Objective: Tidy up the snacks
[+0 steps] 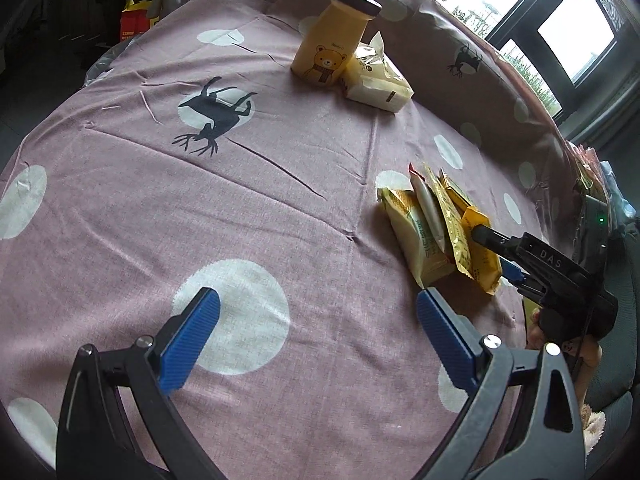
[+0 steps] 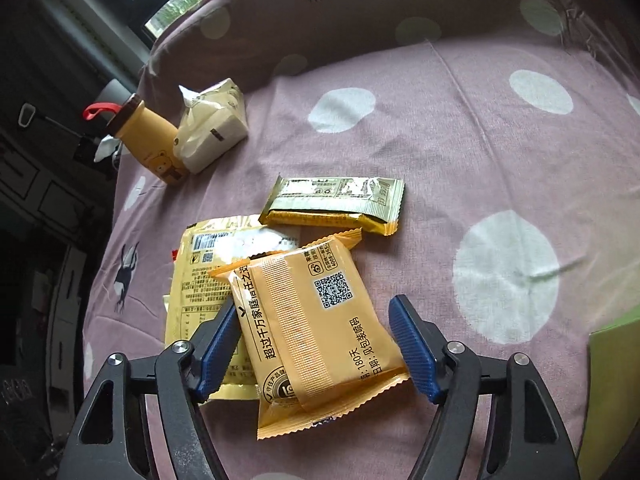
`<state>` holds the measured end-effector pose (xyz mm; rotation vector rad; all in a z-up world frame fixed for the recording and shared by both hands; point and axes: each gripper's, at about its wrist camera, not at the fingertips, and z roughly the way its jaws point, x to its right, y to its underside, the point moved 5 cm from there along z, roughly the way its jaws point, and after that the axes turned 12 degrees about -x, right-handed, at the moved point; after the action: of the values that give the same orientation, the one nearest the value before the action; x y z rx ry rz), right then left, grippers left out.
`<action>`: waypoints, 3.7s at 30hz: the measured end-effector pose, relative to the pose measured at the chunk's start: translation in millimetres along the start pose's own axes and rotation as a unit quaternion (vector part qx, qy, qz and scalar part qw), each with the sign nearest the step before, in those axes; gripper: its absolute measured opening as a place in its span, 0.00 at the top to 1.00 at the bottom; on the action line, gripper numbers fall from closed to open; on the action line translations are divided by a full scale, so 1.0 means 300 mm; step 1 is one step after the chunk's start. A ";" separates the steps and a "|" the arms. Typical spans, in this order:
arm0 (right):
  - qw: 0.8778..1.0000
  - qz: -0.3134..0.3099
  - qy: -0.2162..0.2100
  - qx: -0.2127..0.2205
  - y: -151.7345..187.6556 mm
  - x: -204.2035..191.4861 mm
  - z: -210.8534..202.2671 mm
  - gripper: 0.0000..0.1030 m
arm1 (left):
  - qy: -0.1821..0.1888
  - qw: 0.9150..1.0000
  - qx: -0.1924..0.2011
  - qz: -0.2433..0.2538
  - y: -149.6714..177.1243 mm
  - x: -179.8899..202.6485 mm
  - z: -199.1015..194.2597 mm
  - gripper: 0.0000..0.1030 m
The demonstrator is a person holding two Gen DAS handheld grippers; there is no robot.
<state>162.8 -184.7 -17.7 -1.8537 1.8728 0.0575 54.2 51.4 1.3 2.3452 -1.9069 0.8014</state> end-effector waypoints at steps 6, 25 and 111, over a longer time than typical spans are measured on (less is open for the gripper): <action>0.999 -0.033 0.026 -0.013 0.137 -0.095 -0.077 0.34 | -0.017 1.000 -0.005 -0.003 0.008 -0.014 0.001 0.04; 1.000 -0.008 0.014 -0.022 0.395 -0.107 -0.183 0.29 | -0.012 0.998 -0.055 0.013 0.084 0.032 0.025 0.05; 0.989 -0.009 -0.067 0.128 0.416 -0.120 -0.560 0.48 | 0.166 0.942 0.072 0.283 0.320 0.652 -0.219 0.36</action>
<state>-10.3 -204.5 103.6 -1.6498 1.6866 -0.0613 -34.1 -129.9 106.4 1.5625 -2.4383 1.3097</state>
